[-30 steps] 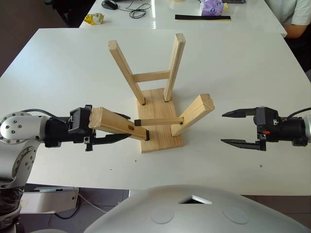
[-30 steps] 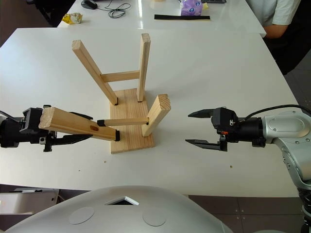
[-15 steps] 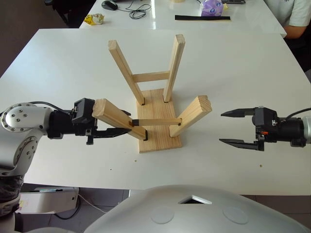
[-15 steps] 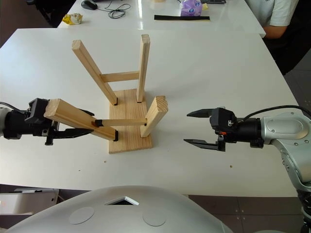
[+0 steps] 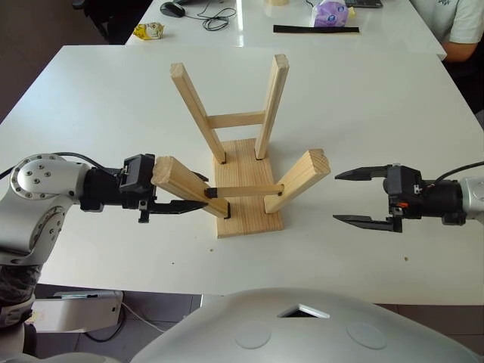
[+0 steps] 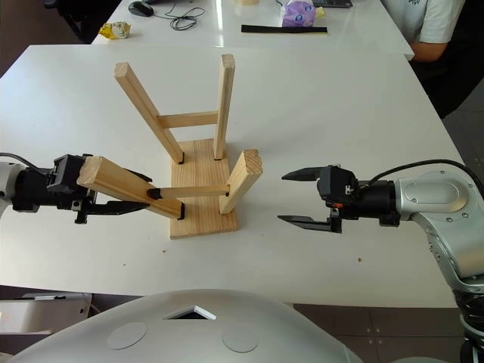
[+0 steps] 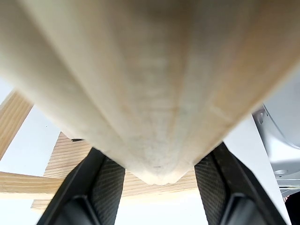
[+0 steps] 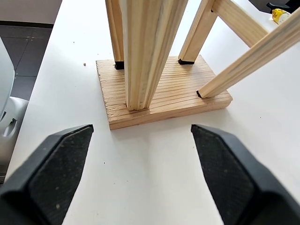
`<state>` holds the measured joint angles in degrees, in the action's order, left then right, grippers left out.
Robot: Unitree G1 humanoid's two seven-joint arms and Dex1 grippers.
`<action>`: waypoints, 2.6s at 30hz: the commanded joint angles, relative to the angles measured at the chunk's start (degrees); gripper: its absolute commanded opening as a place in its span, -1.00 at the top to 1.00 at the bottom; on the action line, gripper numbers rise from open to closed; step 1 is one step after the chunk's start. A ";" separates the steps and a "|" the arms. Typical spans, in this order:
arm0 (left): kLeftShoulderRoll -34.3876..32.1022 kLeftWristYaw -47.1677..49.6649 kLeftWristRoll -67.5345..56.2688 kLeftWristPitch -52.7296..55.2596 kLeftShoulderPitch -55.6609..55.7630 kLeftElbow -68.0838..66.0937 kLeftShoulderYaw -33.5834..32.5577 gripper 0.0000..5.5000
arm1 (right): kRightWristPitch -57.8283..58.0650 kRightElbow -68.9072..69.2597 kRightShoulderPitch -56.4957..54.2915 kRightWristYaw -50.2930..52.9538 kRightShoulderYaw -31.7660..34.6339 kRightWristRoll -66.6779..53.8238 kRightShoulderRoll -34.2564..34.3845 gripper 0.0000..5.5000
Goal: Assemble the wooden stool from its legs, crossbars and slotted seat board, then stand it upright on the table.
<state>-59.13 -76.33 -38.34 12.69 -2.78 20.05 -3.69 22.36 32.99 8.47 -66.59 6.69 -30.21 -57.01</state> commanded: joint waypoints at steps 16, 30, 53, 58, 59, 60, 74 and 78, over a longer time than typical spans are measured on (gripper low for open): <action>-1.83 4.27 15.10 4.17 7.39 -8.49 16.14 0.25 | 3.19 3.27 -8.65 3.51 -3.91 -1.82 1.61 -0.40; 0.30 13.32 18.46 0.34 6.24 -9.59 20.21 0.25 | 6.97 2.00 -11.31 10.98 -8.31 2.56 4.21 -0.40; 0.39 16.14 16.44 2.31 11.83 -11.90 21.96 0.25 | 20.49 19.46 -6.70 28.02 -9.90 -11.21 15.34 0.25; 0.44 16.76 16.09 2.83 11.72 -11.17 22.15 0.25 | 24.87 20.22 -14.24 40.91 -12.84 -13.96 25.17 0.25; 0.51 16.88 15.97 3.03 11.75 -10.95 22.19 0.25 | 25.56 20.14 -15.28 43.76 -13.90 -13.48 27.38 0.25; 0.56 16.99 15.69 3.32 11.70 -10.59 22.18 0.25 | 26.30 20.17 -15.86 46.37 -14.81 -13.50 29.44 0.25; 1.27 17.82 13.97 6.48 12.30 -7.19 22.49 0.25 | 23.71 13.79 -17.22 64.69 -26.98 1.69 46.10 0.25; 1.42 17.50 14.29 6.47 12.68 -7.43 22.74 0.25 | 22.23 12.53 -17.69 65.75 -26.97 4.13 48.40 0.47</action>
<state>-55.84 -59.97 -35.13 13.07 12.67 15.58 13.82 45.97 46.69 -7.62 -2.01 -20.23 -28.13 -10.26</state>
